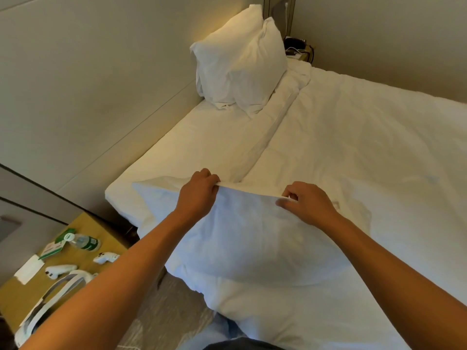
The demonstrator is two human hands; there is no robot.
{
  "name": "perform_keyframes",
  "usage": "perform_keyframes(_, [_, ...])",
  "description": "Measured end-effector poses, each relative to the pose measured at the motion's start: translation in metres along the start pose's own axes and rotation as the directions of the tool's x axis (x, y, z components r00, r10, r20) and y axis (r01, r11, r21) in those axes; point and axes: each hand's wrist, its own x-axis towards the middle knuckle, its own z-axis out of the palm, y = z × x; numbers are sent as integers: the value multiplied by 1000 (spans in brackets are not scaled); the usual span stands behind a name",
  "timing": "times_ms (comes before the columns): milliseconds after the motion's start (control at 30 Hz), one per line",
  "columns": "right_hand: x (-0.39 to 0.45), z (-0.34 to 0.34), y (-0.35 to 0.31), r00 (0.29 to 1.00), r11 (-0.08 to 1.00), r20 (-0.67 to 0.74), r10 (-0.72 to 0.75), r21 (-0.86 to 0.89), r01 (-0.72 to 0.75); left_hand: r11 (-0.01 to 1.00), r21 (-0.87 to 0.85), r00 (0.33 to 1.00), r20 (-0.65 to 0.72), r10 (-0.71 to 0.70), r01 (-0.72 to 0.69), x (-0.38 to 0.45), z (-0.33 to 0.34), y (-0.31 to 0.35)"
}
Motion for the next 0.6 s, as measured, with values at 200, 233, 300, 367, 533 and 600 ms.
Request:
perform_keyframes(200, [-10,-1,42,991,982,-30,131,-135,-134,998,-51,995,97,-28,33,10,7,-19])
perform_keyframes(233, [-11,-2,48,988,978,-43,145,-143,-150,996,-84,993,116,-24,34,12,9,-21])
perform_keyframes(300, [-10,-3,55,983,972,-71,167,-155,-177,990,-135,989,148,-20,40,18,14,-25])
perform_keyframes(367, [-8,-1,58,980,976,-99,171,-123,-182,987,-154,984,175,-16,44,24,20,-28])
perform_keyframes(533, [-7,6,64,976,981,-103,194,-13,-196,987,-118,970,230,-77,107,38,30,-40])
perform_keyframes(600, [-8,8,69,977,981,-95,192,4,-193,996,-26,971,228,-74,82,43,33,-50])
